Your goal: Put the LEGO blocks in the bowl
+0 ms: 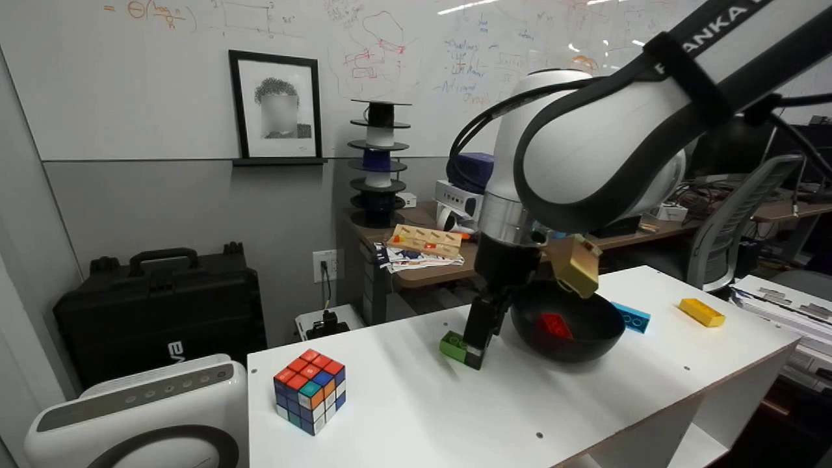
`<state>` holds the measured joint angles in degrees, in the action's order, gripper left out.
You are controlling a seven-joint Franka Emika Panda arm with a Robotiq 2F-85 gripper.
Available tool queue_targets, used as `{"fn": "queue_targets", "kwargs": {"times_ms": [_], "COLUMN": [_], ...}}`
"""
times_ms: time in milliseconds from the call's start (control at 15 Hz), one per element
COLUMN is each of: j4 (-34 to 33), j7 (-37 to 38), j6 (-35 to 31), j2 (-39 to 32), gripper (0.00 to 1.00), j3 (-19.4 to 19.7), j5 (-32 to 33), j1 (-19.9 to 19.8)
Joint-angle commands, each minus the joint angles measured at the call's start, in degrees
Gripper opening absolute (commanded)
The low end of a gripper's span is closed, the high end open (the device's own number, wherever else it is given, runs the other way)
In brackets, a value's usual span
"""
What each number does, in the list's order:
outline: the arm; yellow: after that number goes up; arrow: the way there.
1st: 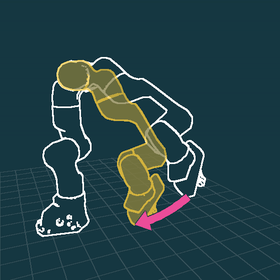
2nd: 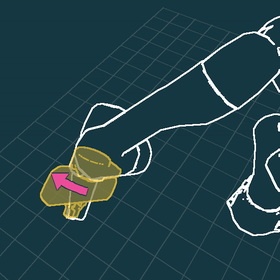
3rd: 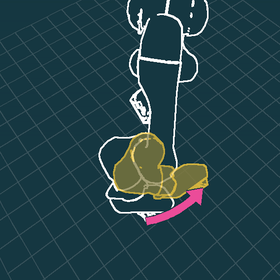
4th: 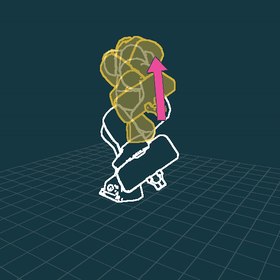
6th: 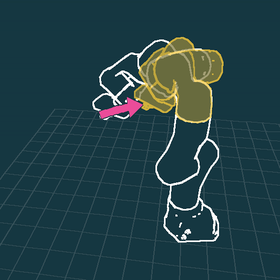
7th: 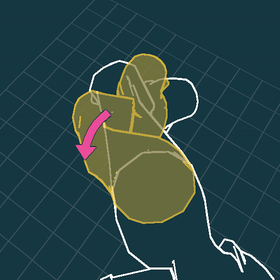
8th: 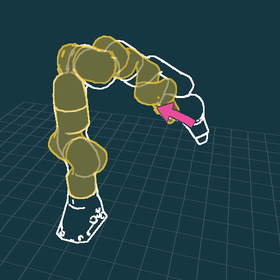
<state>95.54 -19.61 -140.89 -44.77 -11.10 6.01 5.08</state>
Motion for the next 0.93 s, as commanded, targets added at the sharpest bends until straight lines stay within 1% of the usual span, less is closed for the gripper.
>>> {"fn": "queue_targets", "kwargs": {"times_ms": [0,133,467,533,600,667,733,867], "j4": [-5.7,-7.8,-11.3,-11.7,-12.3,-12.7,-13.0,-12.3], "j7": [-2.7,-2.9,-2.0,-1.8,-1.1,0.0,0.7,2.2], "j6": [2.2,2.9,4.2,3.9,4.0,3.1,2.9,2.4], "j2": [-3.7,-5.3,-8.3,-8.8,-9.2,-9.5,-9.7,-8.8], "gripper": [1.0,1.0,1.0,0.75,0.73,0.66,0.56,0.42], "j3": [-0.5,-0.1,2.5,2.9,3.5,4.1,4.3,4.3], "j5": [0.2,0.6,4.0,4.7,5.3,5.7,5.7,5.1], "j1": [0.4,1.1,3.0,3.3,3.7,4.1,4.2,4.5]}}
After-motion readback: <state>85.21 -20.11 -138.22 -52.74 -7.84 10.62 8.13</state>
